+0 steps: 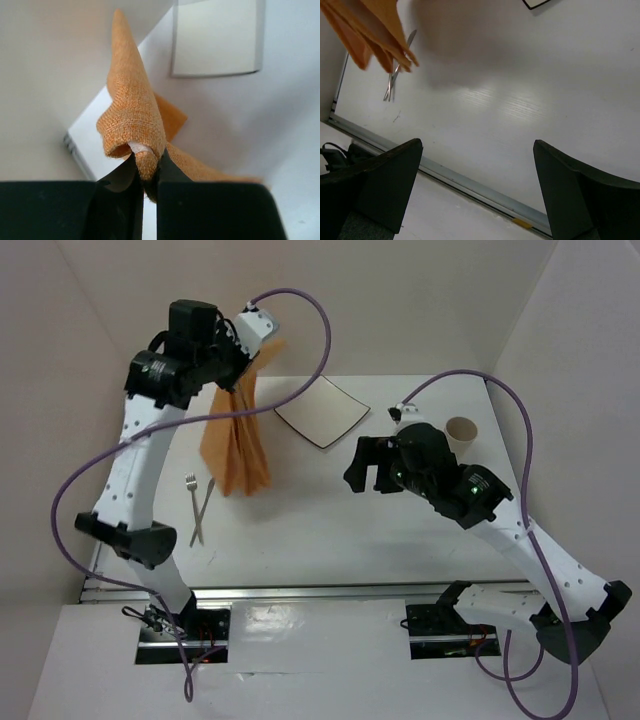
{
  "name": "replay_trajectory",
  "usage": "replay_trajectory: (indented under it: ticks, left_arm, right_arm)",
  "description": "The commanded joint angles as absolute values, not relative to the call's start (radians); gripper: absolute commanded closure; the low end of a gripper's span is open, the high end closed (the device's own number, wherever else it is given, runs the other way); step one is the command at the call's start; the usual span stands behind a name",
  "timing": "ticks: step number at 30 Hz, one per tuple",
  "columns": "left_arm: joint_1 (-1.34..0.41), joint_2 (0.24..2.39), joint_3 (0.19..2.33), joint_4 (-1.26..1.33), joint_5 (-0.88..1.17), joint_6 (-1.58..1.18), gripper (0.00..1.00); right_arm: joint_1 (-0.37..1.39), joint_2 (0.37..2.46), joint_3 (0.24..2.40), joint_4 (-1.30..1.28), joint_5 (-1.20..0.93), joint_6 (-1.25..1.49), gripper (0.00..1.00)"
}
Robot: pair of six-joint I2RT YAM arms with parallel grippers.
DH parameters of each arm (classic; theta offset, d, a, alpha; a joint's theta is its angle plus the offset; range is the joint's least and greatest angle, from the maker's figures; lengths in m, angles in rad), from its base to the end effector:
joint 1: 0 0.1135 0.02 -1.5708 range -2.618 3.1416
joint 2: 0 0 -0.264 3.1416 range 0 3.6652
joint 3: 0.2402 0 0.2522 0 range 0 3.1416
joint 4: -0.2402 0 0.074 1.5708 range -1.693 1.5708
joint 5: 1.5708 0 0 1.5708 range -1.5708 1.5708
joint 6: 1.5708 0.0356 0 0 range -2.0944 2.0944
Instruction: Set the dinner table for one person
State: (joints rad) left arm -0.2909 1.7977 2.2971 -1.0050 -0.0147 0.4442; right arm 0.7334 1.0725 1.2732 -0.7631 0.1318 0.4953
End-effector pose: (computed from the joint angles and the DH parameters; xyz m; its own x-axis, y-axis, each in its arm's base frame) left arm 0.3465 -0.1032 0.4876 -0.3010 0.5387 -0.7869 0.4472 0.8086 0.3824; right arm 0.1624 0.1400 0.3947 -0.6247 0.0714 -0.7776 -0.3229 0.8831 0.3404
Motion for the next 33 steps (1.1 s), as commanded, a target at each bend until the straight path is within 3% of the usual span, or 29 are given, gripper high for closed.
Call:
replay_trajectory:
  ticks: [1,9,13,19,21,25,29,33]
  left_arm:
    - [-0.353,1.610,2.401,-1.098,0.201,0.456,1.00]
    - [-0.411,1.341,2.367,-1.033,0.759,0.250,1.00]
    - [-0.411,1.289,2.189,-0.919,0.904,0.059,1.00]
    - [-0.296,1.311,1.657,-0.660,1.098,-0.151,1.00]
    - [-0.224,1.368,1.478,-0.497,1.109,-0.198,1.00]
    - [-0.137,1.584,1.391,-0.443,0.992,-0.109,1.00]
    - [-0.026,1.856,1.456,-0.599,0.923,0.043,1.00]
    - [0.067,1.940,1.497,-0.748,0.925,0.182,1.00]
  right_arm:
    - [0.739,1.042,1.266,-0.768,0.216,0.566,0.00]
    - [0.739,0.896,1.289,-0.893,0.460,0.738,0.00]
    - [0.739,0.832,1.260,-0.908,0.469,0.758,0.00]
    - [0.739,0.837,1.088,-0.838,0.400,0.738,0.00]
    - [0.739,0.882,1.004,-0.755,0.381,0.710,0.00]
    - [0.739,1.026,0.966,-0.686,0.358,0.710,0.00]
    - [0.729,1.158,1.005,-0.719,0.316,0.732,0.00]
    - [0.620,1.271,0.991,-0.735,0.183,0.741,0.00]
